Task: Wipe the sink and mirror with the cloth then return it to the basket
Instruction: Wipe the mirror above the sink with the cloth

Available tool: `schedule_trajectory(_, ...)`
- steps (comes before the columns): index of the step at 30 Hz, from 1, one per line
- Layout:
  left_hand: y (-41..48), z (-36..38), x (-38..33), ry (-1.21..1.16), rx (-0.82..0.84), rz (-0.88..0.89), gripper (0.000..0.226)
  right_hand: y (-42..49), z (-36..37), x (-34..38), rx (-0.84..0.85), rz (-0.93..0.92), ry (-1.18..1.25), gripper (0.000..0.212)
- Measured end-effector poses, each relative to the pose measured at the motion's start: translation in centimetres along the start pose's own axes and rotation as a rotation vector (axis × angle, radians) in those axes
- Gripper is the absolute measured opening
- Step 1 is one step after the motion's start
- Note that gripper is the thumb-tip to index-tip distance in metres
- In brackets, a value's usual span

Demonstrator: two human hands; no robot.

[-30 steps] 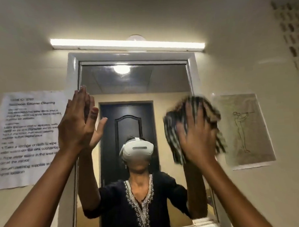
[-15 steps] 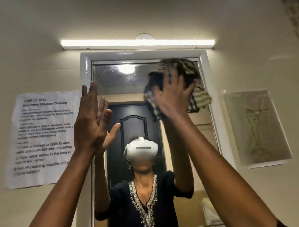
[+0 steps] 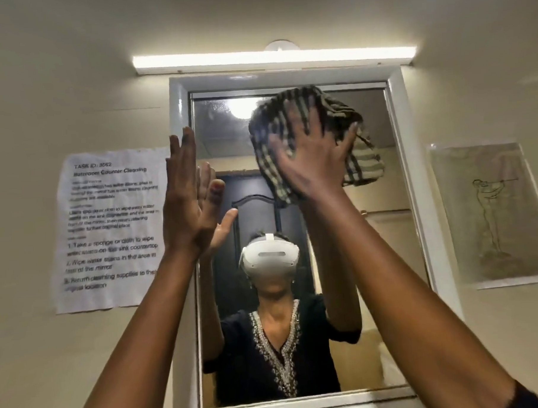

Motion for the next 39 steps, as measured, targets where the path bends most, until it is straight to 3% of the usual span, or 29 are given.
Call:
schedule_trajectory(6,0.1,-0.3,-0.4,-0.104,-0.047,-0.053,0.092,-0.6,2.4,9.3,0.133,-0.396,0.000,0.062)
schedule_trajectory(11,0.1,-1.5,-1.4,-0.238,-0.067,-0.177,0.101,-3.9,2.5,12.0,0.241,-0.479,0.050,0.059)
schedule_trajectory(15,-1.9,-5.0,-0.9,-0.352,-0.117,-0.224,0.096,-14.9,2.3,12.2,0.363,-0.551,0.202,0.052)
schedule_trajectory(18,-4.2,-6.5,-1.3,-0.303,0.024,-0.244,0.095,-25.3,1.6,10.4,0.506,-0.650,0.295,0.045)
schedule_trajectory(21,-5.2,-6.1,-1.6,-0.105,0.149,-0.260,0.098,-28.5,0.9,7.7,0.621,-0.726,0.224,0.051)
schedule_trajectory(24,-5.6,-4.7,-1.0,-0.026,0.185,-0.267,0.096,-24.5,0.1,4.8,0.528,-0.736,0.209,0.053)
schedule_trajectory(26,-6.5,-3.3,-0.3,0.025,0.199,-0.239,0.085,-18.3,-0.4,2.4,0.334,-0.574,0.194,0.054)
schedule_trajectory(28,-7.6,-1.3,0.8,0.246,0.210,-0.193,0.077,-11.0,-1.0,-0.5,0.193,-0.339,0.094,0.054)
schedule_trajectory(30,-8.6,0.2,1.6,0.515,0.251,-0.166,0.078,-4.6,-1.5,-2.7,0.135,-0.147,0.046,0.054)
schedule_trajectory(33,-9.0,0.0,1.4,0.524,0.138,-0.060,0.084,-0.9,-1.0,-3.1,0.067,-0.024,0.024,0.057)
schedule_trajectory(35,-9.1,-0.7,0.7,0.477,0.094,0.029,0.076,-3.2,-0.4,-1.1,0.070,-0.061,0.013,0.062)
schedule_trajectory(39,-9.2,-1.3,-0.9,0.332,0.112,0.090,0.066,-14.0,-0.2,1.3,0.262,-0.528,0.031,0.064)
Point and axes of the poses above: each hand's wrist, its own y-axis towards the middle knuckle, its own z-axis out of the palm, x = y × z, the point moved 2 cm from there along y, towards the middle knuckle, and after that the axes turned 7 degrees about y, right-handed, at the moved point
